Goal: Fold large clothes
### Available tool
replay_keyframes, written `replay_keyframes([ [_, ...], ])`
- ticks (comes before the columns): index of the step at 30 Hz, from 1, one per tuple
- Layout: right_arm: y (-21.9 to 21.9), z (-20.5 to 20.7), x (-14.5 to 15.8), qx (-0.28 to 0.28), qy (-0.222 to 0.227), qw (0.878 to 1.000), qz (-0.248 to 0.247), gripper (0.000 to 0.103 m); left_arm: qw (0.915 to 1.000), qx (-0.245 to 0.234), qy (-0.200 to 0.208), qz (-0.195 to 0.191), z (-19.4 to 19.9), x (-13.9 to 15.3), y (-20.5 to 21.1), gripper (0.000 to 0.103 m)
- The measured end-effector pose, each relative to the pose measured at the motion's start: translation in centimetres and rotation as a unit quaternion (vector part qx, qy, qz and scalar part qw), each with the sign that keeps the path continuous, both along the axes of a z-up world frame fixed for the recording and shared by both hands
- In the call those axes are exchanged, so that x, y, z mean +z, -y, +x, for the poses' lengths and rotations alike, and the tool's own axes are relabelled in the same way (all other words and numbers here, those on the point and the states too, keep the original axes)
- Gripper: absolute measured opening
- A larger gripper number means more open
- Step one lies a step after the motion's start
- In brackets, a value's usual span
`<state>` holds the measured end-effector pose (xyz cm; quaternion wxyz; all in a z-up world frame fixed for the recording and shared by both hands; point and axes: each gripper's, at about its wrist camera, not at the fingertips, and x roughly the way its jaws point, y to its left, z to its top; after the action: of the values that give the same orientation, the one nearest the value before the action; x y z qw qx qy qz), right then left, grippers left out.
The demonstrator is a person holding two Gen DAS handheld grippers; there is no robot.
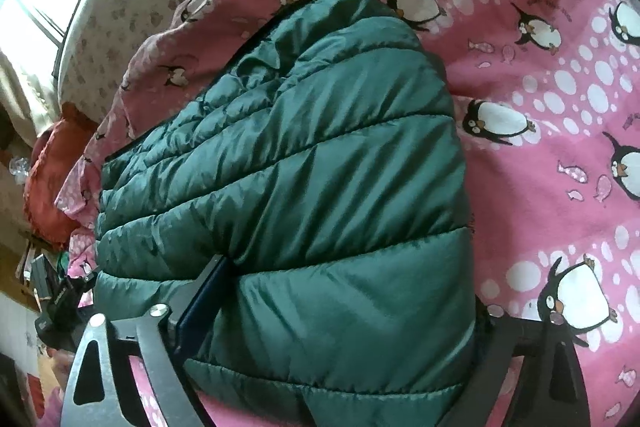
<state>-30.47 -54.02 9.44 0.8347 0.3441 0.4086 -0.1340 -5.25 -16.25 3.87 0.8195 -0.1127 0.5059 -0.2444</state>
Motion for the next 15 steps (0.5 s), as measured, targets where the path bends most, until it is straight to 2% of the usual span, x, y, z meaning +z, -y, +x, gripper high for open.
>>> replay_keyframes([
  [15, -0.56, -0.23, 0.65, 0.003, 0.003, 1.000, -0.012, 0.079, 0.9998, -0.018, 0.005, 0.004, -0.69, 0.09, 0.79, 0.101],
])
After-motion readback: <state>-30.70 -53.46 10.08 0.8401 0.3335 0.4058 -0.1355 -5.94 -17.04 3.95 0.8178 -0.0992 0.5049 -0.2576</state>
